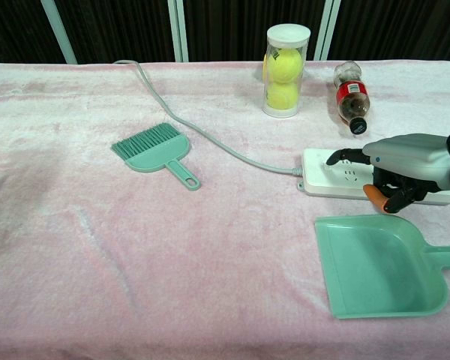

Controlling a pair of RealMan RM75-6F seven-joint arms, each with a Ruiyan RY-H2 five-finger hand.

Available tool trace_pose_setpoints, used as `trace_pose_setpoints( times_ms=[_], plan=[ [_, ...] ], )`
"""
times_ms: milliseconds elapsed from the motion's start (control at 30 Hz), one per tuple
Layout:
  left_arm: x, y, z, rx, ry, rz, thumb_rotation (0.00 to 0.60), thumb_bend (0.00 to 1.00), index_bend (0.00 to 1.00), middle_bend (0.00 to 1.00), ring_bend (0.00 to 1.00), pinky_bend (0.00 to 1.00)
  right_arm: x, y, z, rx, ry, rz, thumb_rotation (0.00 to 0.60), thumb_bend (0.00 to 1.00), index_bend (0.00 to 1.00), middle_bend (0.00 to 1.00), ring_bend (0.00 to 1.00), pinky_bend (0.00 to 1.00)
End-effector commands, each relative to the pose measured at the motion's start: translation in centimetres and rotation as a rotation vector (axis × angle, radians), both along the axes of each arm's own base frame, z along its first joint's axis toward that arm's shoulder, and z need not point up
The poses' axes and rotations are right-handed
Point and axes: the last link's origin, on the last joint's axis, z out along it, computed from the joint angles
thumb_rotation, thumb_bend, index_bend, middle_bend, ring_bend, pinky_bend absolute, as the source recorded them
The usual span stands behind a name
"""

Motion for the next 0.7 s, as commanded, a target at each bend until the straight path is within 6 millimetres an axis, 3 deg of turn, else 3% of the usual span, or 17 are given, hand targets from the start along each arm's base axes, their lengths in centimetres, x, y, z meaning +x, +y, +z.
trace_pose_setpoints(
  times_ms=[33, 700],
  plan=[
    [-0.02, 0.02, 0.02, 0.001, -0.001, 0.001, 0.600, 0.27, 0.19, 0.08, 0.03, 0.00, 0.08, 0.08, 0.05, 0.001, 0.000, 0.003, 0.600, 0.68, 0.13, 0.96, 1.00, 0.99],
    [-0.02, 0.04, 0.06, 0.002, -0.001, 0.001, 0.600, 0.27, 0.19, 0.08, 0.03, 0.00, 0.38, -0.04, 0.07, 0.001, 0.001, 0.004, 0.600, 0.68, 0.13, 0.96, 1.00, 0.99]
  ],
)
